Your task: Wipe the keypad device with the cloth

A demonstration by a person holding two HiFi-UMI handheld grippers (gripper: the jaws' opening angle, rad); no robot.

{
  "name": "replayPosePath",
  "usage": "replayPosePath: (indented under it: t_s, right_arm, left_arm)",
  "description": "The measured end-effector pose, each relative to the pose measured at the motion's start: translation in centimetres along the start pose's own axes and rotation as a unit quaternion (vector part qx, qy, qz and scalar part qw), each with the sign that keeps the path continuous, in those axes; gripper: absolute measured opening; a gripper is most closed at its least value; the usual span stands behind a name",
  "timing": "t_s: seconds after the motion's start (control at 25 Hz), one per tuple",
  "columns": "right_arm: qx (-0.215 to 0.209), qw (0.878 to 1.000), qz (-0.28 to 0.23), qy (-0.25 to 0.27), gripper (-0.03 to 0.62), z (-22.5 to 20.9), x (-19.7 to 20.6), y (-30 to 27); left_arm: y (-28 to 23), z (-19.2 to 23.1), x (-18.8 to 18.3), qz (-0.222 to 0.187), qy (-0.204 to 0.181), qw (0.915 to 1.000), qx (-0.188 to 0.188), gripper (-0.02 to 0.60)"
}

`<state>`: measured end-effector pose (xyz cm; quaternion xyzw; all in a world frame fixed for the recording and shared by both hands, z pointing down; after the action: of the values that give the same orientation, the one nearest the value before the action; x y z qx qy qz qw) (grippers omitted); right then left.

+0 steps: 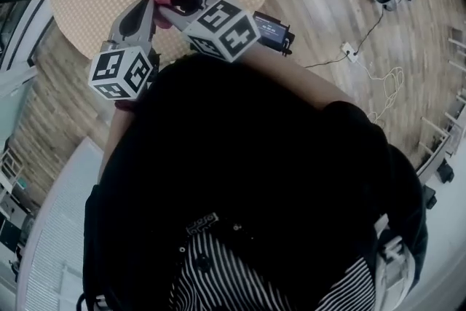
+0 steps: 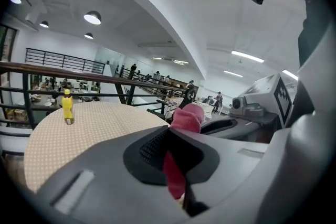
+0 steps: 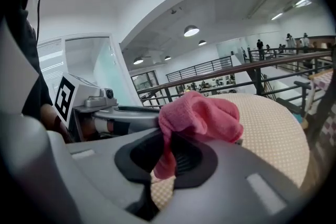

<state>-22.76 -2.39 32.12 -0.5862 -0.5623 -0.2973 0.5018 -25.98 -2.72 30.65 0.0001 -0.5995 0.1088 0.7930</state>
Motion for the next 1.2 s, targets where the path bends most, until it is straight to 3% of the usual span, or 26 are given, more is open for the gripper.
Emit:
replayPosePath:
  t_s: [0.32, 0.56, 0.68, 0.8, 1.2]
  right_arm:
    - [0.08, 0.996, 0.011, -0.038, 0.046, 1.8, 2.8, -4.3]
    - [0.135, 0.989, 0.018, -0.057, 0.046, 3.3, 4.5, -3.0]
    - [0.151, 0.986, 0.015, -0.07, 0.046, 2.0, 4.6, -2.5]
    - [0.157, 0.984, 0.012, -0.08, 0.046, 0.4, 4.7, -2.7]
    - [0.094, 0.991, 0.04, -0.085, 0.046, -2.0, 4.6, -6.7]
  left_arm:
    - [1.7, 4.5, 2.4, 0.026, 0.036, 0.9944, 0.096, 0.0]
    - [3.0, 3.2, 4.0, 0.053, 0.057, 0.9761, 0.203, 0.0]
    - [1.6, 2.6, 4.3, 0.061, 0.063, 0.9728, 0.214, 0.0]
    - [0.0, 2.7, 4.7, 0.074, 0.041, 0.9721, 0.219, 0.0]
    - [-2.3, 6.7, 5.1, 0.11, 0.043, 0.9727, 0.2, 0.002]
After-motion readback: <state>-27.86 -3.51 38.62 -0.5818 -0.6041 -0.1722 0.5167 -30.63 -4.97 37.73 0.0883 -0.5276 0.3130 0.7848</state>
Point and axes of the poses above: the fingertips, and each gripper's own axes: y backward along the fingers, z to its left, x out of its underside, the point moved 1 cm from there along y, backward along the fingers, and after that the axes turned 13 degrees about -z, right-handed, at the moved point
